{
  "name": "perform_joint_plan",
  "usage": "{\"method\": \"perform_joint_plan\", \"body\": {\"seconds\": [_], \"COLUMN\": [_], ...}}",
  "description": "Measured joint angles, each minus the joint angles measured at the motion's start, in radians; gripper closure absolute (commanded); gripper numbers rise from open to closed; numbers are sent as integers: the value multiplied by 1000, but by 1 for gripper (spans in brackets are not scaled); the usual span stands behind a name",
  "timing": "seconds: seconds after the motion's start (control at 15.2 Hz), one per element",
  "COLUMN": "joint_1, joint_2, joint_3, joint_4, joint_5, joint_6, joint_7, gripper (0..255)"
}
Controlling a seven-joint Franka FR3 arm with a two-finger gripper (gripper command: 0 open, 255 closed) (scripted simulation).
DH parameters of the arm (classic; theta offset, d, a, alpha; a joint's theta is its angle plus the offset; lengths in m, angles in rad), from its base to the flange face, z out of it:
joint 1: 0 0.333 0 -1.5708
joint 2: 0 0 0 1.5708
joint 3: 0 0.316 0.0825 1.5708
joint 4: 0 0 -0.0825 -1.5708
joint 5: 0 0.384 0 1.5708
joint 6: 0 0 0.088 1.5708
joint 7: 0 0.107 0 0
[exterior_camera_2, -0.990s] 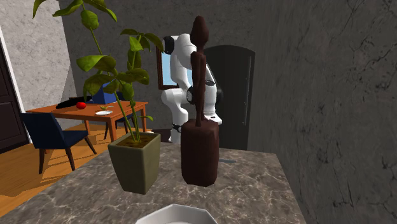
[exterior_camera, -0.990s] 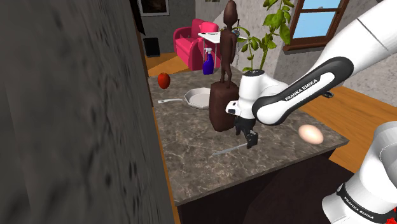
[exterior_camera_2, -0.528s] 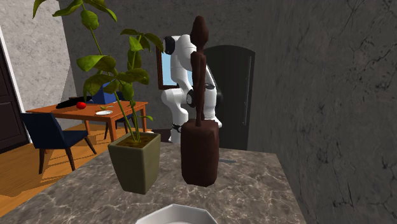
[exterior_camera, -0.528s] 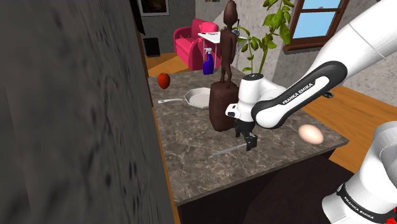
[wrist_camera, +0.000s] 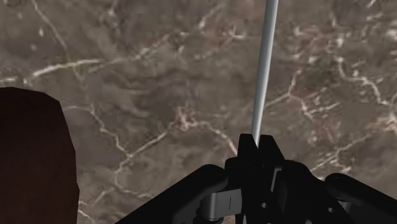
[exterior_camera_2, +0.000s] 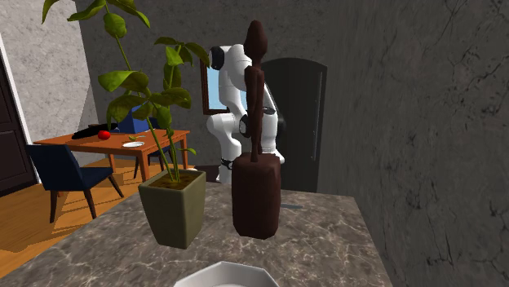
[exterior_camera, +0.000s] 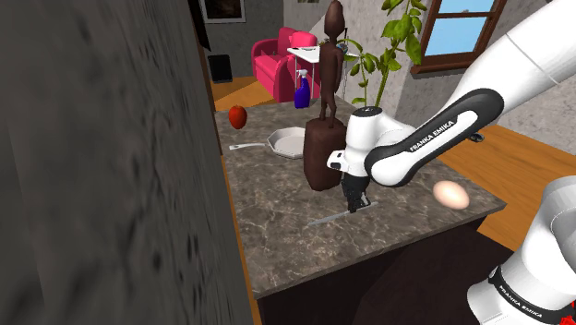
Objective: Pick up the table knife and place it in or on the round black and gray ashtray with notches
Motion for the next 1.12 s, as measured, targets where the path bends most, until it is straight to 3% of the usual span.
{"method": "perform_joint_plan", "body": {"seconds": [0.33,1.12], "joint_1": [0,0], "joint_2": [-7,-142], "joint_3": [0,4], "joint_4": [0,44], "joint_5": [0,-5], "joint_6": [-7,-185], "joint_7": [0,-1], "gripper": [255,255]}}
